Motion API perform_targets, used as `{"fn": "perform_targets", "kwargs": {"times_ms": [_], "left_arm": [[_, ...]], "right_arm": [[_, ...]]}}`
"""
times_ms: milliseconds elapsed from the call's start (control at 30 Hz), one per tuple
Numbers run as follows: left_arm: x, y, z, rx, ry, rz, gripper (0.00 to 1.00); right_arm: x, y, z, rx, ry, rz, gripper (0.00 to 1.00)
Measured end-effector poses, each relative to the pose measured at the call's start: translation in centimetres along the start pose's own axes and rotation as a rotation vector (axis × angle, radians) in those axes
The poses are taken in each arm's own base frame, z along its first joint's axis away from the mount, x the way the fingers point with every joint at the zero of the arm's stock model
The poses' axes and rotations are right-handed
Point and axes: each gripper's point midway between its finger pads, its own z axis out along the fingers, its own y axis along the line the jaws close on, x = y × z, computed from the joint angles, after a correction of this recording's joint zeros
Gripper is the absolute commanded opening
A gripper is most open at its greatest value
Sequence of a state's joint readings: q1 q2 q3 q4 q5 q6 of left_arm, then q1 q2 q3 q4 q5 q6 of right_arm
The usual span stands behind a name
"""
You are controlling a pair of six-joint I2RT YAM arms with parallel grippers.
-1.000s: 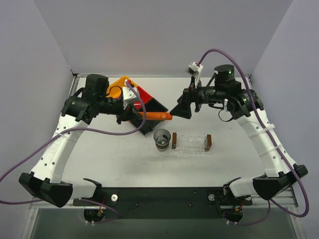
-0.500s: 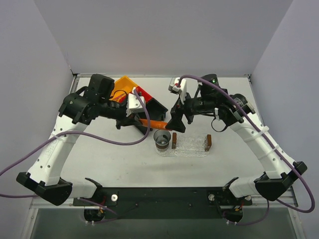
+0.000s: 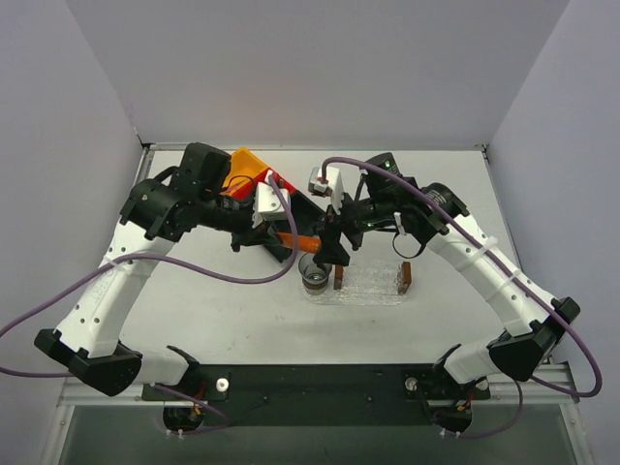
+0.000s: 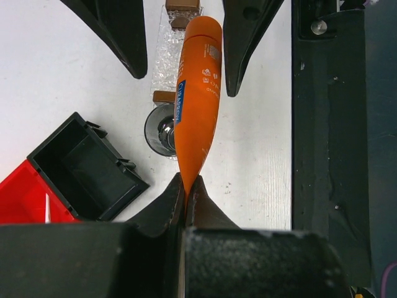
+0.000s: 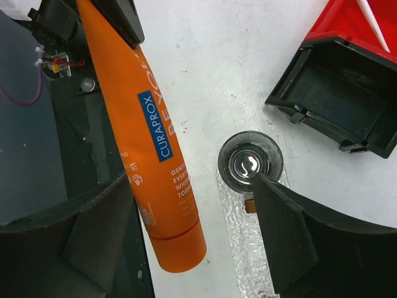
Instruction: Prepare toiletry sets of a toothbrush and toothpaste on the tray
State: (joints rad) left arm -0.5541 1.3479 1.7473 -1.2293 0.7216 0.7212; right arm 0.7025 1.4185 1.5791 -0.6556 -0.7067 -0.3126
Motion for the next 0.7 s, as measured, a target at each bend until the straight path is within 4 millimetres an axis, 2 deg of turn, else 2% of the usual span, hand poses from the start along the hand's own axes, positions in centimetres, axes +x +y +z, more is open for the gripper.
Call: {"fn": "perform_targets", "kwargs": {"times_ms": [100, 133, 200, 233, 300, 333, 400, 433, 533, 567, 633, 667, 700], "left_arm": [[-0.3, 0.1, -0.1, -0.006, -0.005, 0.007, 0.00], [-0.4, 0.1, -0.2, -0.008, -0.006, 0.008, 0.00], [-0.3, 0.2, -0.2, -0.011, -0.003, 0.009, 0.00], [-0.3, 0.3, -0.2, -0.015, -0.001, 0.009, 0.00], [-0.2, 0.5, -0.1, -0.023, 0.004, 0.011, 0.00], [-0.2, 0.6, -0.1, -0.029, 0.007, 0.013, 0.00], [-0.1, 0.8, -0.2, -0.036, 0.012, 0.010, 0.00], [-0.1, 0.9, -0.2, -0.042, 0.012, 0.009, 0.14], [0.0, 1.1, 0.0, -0.070, -0.008, 0.005, 0.41], [0.0, 1.1, -0.1, -0.085, -0.022, 0.005, 0.56], [-0.5, 1.1, -0.3, -0.120, -0.060, 0.017, 0.64], [-0.9, 1.1, -0.6, -0.145, -0.091, 0.023, 0.72], [-1.2, 1.0, -1.0, -0.166, -0.116, 0.030, 0.74]], "right_arm": [[0.4, 0.1, 0.3, -0.007, 0.011, -0.001, 0.57], [0.5, 0.2, 0.4, -0.009, 0.014, -0.002, 0.49], [0.6, 0.2, 0.5, -0.013, 0.017, -0.004, 0.39], [0.6, 0.4, 0.6, -0.020, 0.018, -0.004, 0.29], [0.7, 0.6, 0.8, -0.031, 0.022, -0.007, 0.15], [0.8, 0.9, 0.9, -0.043, 0.026, -0.013, 0.02], [0.9, 1.1, 1.1, -0.053, 0.035, -0.023, 0.00], [1.0, 1.1, 1.1, -0.054, 0.036, -0.024, 0.00], [0.9, 1.0, 1.1, -0.048, 0.035, -0.024, 0.00], [0.9, 0.9, 1.1, -0.047, 0.035, -0.020, 0.00], [1.0, 0.7, 0.9, -0.041, 0.034, -0.003, 0.00], [1.0, 0.5, 0.8, -0.038, 0.031, 0.011, 0.00], [1.0, 0.2, 0.6, -0.035, 0.026, 0.027, 0.00]]}}
